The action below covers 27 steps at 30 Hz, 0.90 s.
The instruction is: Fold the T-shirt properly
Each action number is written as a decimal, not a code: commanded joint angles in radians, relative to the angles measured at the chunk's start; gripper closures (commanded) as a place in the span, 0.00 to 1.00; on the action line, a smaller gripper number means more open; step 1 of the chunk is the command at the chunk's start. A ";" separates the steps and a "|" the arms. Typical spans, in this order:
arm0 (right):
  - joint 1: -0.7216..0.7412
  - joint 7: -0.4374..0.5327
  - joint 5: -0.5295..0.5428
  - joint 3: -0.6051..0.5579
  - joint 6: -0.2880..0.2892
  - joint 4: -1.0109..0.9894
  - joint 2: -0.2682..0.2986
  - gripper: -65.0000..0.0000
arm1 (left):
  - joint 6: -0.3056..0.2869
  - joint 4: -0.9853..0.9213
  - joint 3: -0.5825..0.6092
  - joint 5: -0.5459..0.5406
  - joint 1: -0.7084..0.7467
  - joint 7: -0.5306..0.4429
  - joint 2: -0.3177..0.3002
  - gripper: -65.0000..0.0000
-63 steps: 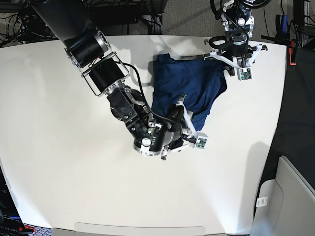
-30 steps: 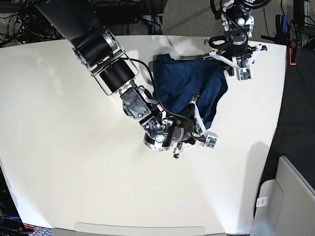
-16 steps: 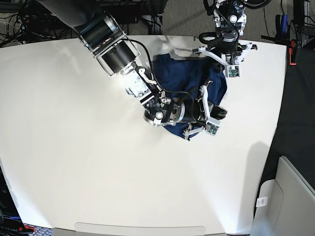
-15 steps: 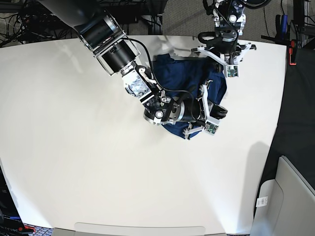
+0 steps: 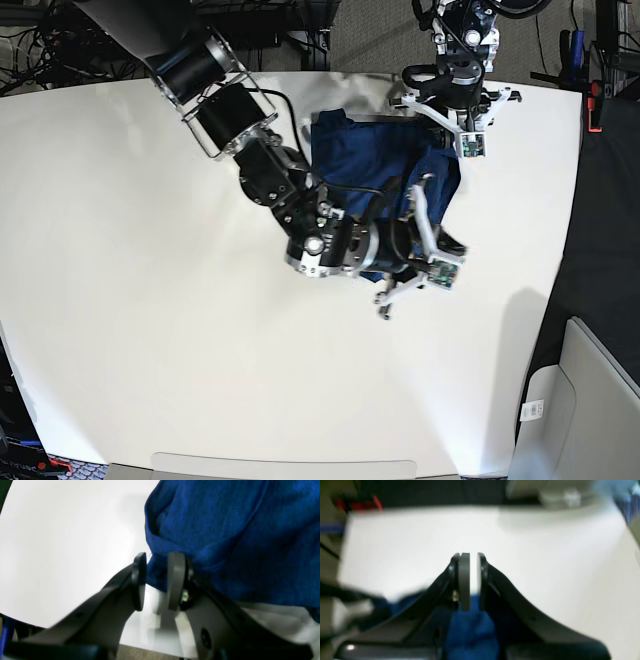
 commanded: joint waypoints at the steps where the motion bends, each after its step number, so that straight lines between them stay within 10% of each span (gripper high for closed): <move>1: 0.031 0.015 0.011 0.005 -0.001 0.016 -0.015 0.93 | 0.007 0.021 -0.004 0.009 0.001 -0.019 -0.004 0.77; 15: 0.068 -0.209 -0.006 0.097 -0.001 0.036 0.050 0.93 | 0.007 0.019 -0.001 0.009 -0.021 -0.019 -0.004 0.77; 27: 0.068 -0.108 -0.186 0.099 -0.001 -0.248 -0.054 0.93 | 0.007 0.019 0.002 0.009 -0.021 -0.019 -0.004 0.77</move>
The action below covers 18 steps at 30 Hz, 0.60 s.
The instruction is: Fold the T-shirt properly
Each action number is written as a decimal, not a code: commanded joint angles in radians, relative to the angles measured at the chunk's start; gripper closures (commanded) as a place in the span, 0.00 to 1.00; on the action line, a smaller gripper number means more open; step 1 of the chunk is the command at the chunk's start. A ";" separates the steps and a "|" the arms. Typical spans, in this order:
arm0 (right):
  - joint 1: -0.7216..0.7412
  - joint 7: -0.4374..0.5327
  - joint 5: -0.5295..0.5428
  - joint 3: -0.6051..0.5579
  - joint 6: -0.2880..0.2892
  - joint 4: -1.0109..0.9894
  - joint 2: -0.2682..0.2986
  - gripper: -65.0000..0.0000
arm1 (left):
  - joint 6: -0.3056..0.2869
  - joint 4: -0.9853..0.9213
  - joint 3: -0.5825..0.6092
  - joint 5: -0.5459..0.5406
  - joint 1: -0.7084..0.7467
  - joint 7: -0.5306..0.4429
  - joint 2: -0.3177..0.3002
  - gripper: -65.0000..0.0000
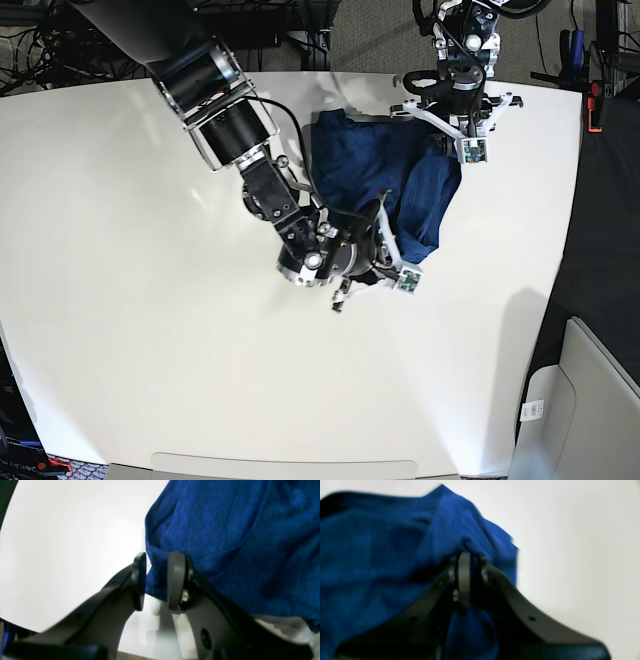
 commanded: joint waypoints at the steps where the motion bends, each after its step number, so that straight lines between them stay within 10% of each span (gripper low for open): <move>1: 0.032 0.060 -0.003 0.004 0.003 -0.013 -0.008 0.93 | 0.004 0.019 0.001 0.009 0.001 -0.019 -0.004 0.77; 11: 0.033 0.499 -0.009 0.006 0.003 -0.205 -0.008 0.93 | 0.004 0.019 0.001 0.009 0.002 -0.019 -0.003 0.77; 18: 0.016 0.556 0.121 0.006 0.003 -0.056 -0.008 0.93 | 0.004 0.021 0.003 0.009 0.004 -0.019 -0.003 0.77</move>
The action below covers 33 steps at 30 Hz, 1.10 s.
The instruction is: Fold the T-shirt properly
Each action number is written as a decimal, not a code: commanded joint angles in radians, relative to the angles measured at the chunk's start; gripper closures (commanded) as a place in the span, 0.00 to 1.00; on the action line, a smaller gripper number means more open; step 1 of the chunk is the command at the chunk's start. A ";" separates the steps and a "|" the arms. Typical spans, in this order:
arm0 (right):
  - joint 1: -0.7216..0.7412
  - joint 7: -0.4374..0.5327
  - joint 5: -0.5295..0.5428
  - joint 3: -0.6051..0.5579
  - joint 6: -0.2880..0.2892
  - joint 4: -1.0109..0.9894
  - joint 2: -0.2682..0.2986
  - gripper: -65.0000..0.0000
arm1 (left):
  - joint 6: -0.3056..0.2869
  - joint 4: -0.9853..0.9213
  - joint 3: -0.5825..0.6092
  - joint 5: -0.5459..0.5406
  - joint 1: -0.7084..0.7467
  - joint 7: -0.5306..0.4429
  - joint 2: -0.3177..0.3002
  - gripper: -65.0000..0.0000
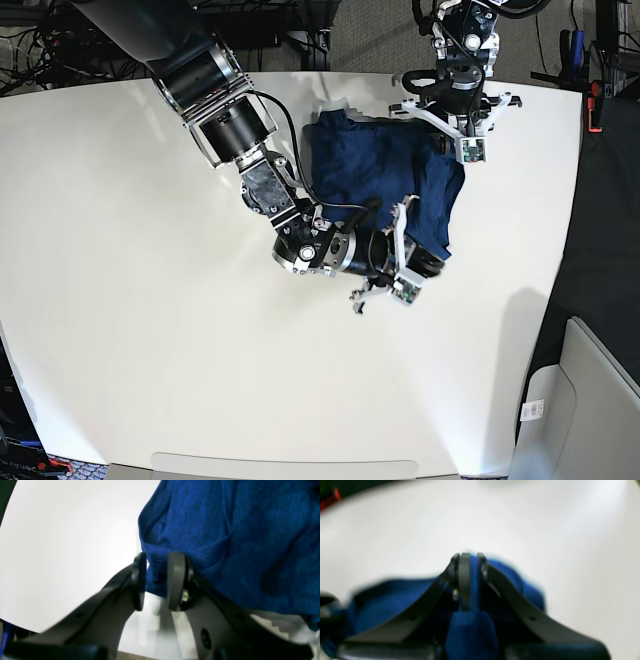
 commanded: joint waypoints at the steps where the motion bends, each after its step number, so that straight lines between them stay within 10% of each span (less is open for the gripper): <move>1: 0.020 0.040 0.046 0.001 0.009 0.061 -0.012 0.93 | 0.005 0.021 0.000 0.010 0.002 -0.020 -0.003 0.77; 14: -0.012 -0.105 0.223 0.001 0.009 0.265 0.212 0.93 | -0.003 0.079 0.000 0.010 0.022 -0.055 -0.006 0.78; 19: 0.029 -0.236 0.221 0.000 0.009 0.260 0.234 0.93 | -0.006 0.077 0.049 0.010 0.049 -0.209 -0.011 0.78; 33: 0.037 -0.261 0.099 0.001 0.009 0.266 0.226 0.93 | -0.006 -0.090 0.158 0.010 -0.066 -0.209 -0.091 0.78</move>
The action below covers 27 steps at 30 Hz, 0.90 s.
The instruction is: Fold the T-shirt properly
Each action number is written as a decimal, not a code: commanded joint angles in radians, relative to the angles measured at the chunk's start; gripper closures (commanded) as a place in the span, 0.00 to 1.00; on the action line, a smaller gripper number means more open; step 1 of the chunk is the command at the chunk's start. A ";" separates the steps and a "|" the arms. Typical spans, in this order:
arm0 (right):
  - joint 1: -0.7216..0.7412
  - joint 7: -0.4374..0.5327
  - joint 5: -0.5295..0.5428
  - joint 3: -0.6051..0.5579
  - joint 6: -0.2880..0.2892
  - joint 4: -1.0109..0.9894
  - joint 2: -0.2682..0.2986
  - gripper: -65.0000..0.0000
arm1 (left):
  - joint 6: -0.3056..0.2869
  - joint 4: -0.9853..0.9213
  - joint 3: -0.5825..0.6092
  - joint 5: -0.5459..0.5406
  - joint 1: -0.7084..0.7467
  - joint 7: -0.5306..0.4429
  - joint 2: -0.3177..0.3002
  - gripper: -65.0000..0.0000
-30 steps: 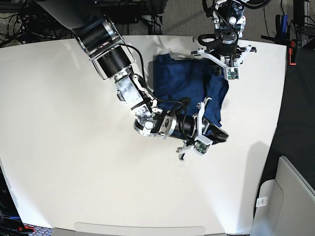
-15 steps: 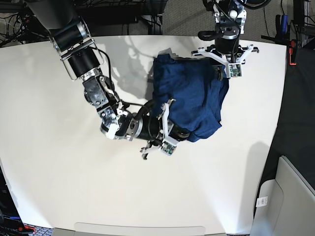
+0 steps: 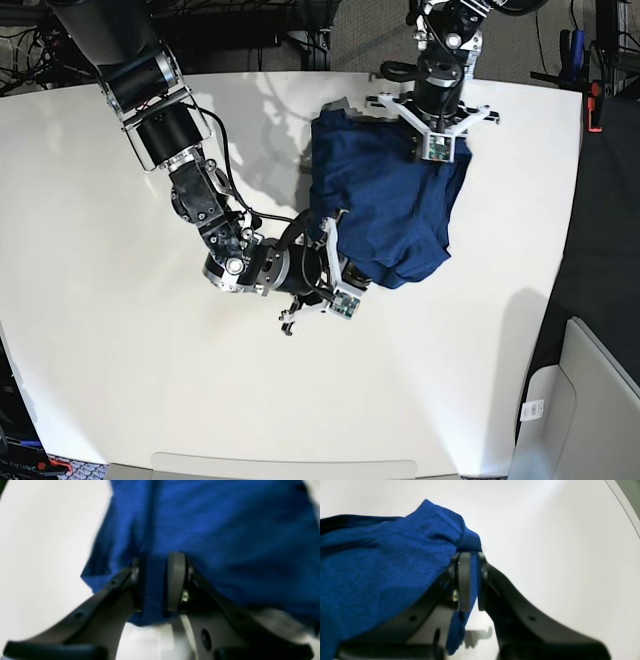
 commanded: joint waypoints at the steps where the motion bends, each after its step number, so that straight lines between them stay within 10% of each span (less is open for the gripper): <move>1: 0.028 0.029 0.017 0.006 -0.002 0.022 -0.007 0.93 | 0.006 -0.006 -0.027 0.012 -0.013 -0.020 -0.006 0.78; 19: 0.060 0.028 0.012 0.006 -0.025 -0.097 -0.001 0.93 | 0.000 0.074 -0.164 0.011 0.071 0.077 -0.019 0.78; 27: 0.063 -0.040 0.012 -0.002 -0.087 -0.160 -0.036 0.93 | -0.186 0.043 -0.121 0.009 0.025 0.195 -0.016 0.78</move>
